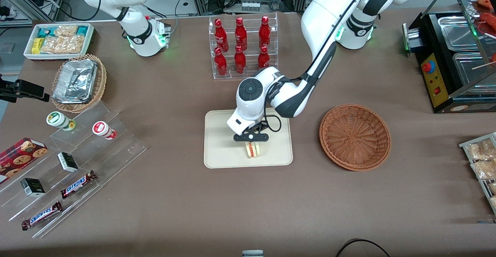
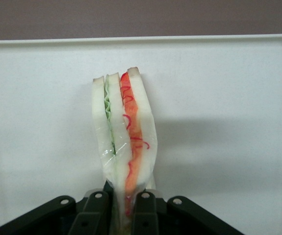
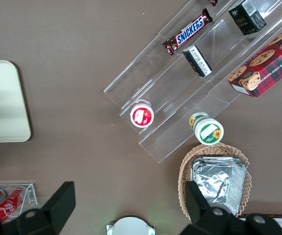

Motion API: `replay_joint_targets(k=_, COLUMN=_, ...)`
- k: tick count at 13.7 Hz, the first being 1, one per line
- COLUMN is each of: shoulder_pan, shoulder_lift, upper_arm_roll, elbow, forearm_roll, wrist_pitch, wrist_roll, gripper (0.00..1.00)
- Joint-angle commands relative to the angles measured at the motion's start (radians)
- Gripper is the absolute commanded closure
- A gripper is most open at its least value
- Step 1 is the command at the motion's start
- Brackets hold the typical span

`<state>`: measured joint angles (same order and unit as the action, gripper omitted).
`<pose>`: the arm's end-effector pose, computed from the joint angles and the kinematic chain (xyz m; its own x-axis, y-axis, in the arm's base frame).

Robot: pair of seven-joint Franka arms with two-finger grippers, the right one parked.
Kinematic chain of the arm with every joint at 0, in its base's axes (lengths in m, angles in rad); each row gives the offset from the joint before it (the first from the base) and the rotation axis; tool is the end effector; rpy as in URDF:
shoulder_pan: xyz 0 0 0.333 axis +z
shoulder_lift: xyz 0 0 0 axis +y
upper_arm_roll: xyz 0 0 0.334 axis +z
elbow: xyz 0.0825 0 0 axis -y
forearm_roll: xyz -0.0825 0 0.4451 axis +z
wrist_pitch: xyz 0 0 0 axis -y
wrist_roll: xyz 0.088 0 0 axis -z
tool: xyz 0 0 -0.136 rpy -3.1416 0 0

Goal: Place sandwich from basket to tray
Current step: 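Lower the sandwich onto the tray and open the left gripper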

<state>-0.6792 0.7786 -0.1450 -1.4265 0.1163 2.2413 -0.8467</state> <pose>0.5571 -0.5666 0.1874 0.9997 -0.0038 0.0244 -0.0047 -0.9992 0.0388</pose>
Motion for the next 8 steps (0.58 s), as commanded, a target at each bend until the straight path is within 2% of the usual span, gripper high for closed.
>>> replay_joint_targets(k=1, shoulder_pan=-0.043, shoulder_lift=0.027, upper_arm_roll=0.007, elbow=0.031, forearm_roll=0.017, wrist_pitch=0.009, wrist_roll=0.005, gripper=1.0)
replay_joint_targets(k=3, shoulder_pan=-0.045, shoulder_lift=0.031, upper_arm_roll=0.007, elbow=0.029, forearm_roll=0.019, wrist_pitch=0.009, wrist_roll=0.006, gripper=1.0)
replay_joint_targets(k=4, shoulder_pan=-0.045, shoulder_lift=0.037, upper_arm_roll=0.007, elbow=0.029, forearm_roll=0.017, wrist_pitch=0.009, wrist_roll=0.005, gripper=0.83)
replay_joint_targets(k=5, shoulder_pan=-0.045, shoulder_lift=0.039, upper_arm_roll=0.007, elbow=0.029, forearm_roll=0.017, wrist_pitch=0.009, wrist_roll=0.005, gripper=0.32)
replay_joint_targets(k=6, shoulder_pan=-0.045, shoulder_lift=0.036, upper_arm_roll=0.007, elbow=0.029, forearm_roll=0.022, wrist_pitch=0.009, wrist_roll=0.005, gripper=0.01)
replay_joint_targets(k=8, shoulder_pan=-0.043, shoulder_lift=0.028, upper_arm_roll=0.007, elbow=0.031, forearm_roll=0.022, wrist_pitch=0.007, wrist_roll=-0.005, gripper=0.0)
